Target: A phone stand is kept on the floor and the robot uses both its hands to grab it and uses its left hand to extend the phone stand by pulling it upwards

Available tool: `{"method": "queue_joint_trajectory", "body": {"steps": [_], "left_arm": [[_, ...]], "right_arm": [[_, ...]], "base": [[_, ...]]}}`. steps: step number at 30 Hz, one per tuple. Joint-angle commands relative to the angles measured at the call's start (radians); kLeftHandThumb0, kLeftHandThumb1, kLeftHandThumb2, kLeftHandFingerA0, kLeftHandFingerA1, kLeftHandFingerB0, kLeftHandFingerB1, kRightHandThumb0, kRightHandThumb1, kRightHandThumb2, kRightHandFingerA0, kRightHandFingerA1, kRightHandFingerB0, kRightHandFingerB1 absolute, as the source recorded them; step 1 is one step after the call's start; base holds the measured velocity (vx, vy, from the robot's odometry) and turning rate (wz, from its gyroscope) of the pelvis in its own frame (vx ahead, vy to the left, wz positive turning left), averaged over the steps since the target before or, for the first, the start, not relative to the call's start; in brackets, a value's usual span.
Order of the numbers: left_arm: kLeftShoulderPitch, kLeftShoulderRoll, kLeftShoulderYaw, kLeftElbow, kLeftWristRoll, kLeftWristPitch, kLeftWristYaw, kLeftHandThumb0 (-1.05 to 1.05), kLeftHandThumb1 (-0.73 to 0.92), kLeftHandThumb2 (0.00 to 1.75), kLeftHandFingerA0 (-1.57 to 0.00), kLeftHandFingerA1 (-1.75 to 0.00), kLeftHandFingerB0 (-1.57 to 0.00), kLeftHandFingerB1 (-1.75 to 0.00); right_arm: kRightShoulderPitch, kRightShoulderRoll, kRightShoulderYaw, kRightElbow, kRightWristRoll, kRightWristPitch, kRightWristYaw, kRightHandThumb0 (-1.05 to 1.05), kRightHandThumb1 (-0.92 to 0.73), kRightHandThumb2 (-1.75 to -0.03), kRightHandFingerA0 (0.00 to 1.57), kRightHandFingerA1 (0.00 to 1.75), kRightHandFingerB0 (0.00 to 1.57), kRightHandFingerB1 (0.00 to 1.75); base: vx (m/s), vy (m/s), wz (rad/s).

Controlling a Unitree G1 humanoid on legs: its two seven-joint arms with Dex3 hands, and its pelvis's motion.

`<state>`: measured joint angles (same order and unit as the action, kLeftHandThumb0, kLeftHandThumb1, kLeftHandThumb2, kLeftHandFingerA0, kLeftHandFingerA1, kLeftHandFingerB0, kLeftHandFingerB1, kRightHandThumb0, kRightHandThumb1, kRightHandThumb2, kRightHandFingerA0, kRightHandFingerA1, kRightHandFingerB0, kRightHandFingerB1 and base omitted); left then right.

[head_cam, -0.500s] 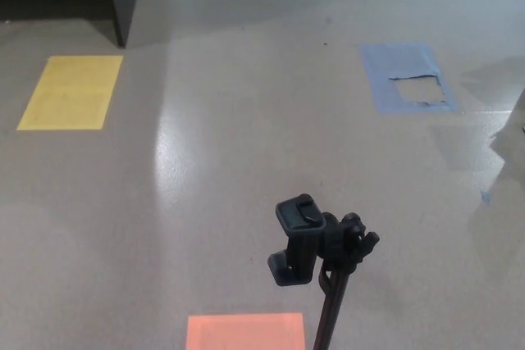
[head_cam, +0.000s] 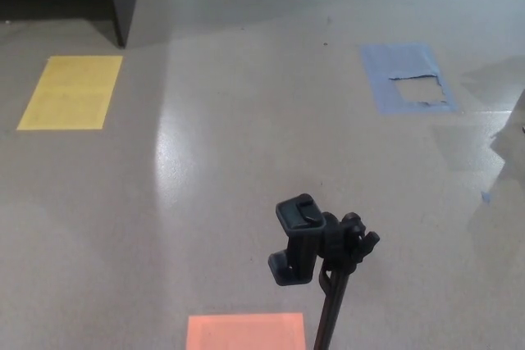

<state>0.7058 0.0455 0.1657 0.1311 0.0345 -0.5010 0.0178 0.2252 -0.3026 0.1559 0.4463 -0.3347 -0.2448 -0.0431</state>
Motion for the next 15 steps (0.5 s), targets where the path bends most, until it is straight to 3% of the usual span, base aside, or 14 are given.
{"method": "queue_joint_trajectory", "body": {"steps": [1,2,3,4,10,12,15], "left_arm": [[-0.1,-0.093,-0.049,-0.37,-0.063,-0.076,0.048,-0.59,0.48,0.84,-0.66,-0.59,-0.52,-0.52],[-0.118,-0.104,-0.059,-0.402,-0.041,-0.04,0.058,-0.57,0.59,0.59,-0.72,-0.46,-0.59,-0.38],[-0.166,-0.125,-0.091,-0.445,-0.035,0.019,0.06,-0.55,0.59,0.59,-0.71,-0.47,-0.58,-0.38],[-0.185,-0.13,-0.105,-0.454,-0.043,0.038,0.053,-0.58,0.49,0.85,-0.61,-0.59,-0.48,-0.51],[-0.357,-0.231,-0.237,-0.486,-0.011,0.261,0.06,-0.58,0.48,0.83,-0.59,-0.59,-0.44,-0.5],[-0.382,-0.259,-0.261,-0.498,0.011,0.325,0.074,-0.62,0.48,0.84,-0.58,-0.57,-0.46,-0.49],[-0.417,-0.292,-0.296,-0.495,0.029,0.359,0.08,-0.67,0.51,0.85,-0.55,-0.56,-0.41,-0.48]], "right_arm": [[-0.122,-0.008,0.098,-0.088,-0.147,-0.126,-0.061,-1.05,-0.81,-0.78,0.0,0.03,0.0,0.0],[-0.137,-0.001,0.105,-0.087,-0.147,-0.12,-0.059,-1.05,-0.82,-0.77,0.0,0.01,0.0,0.0],[-0.167,0.017,0.118,-0.076,-0.147,-0.109,-0.059,-1.05,-0.82,-0.74,0.0,0.02,0.0,0.0],[-0.177,0.022,0.123,-0.075,-0.147,-0.1,-0.059,-1.05,-0.82,-0.75,0.0,0.01,0.0,0.0],[-0.259,0.079,0.15,-0.014,-0.133,-0.054,-0.07,-1.05,-0.81,-0.72,0.0,0.08,0.0,0.04],[-0.271,0.088,0.151,0.004,-0.119,-0.066,-0.072,-1.05,-0.81,-0.77,0.0,0.19,0.0,0.13],[-0.287,0.098,0.157,0.018,-0.112,-0.064,-0.068,-1.05,-0.76,-0.73,0.0,0.21,0.0,0.16]], "base": [[0.0,0.0,0.0],[0.0,0.0,0.0],[0.0,0.0,0.0],[0.0,0.0,0.0],[0.0,0.0,0.0],[0.0,0.0,0.0],[0.0,0.0,0.0]]}}
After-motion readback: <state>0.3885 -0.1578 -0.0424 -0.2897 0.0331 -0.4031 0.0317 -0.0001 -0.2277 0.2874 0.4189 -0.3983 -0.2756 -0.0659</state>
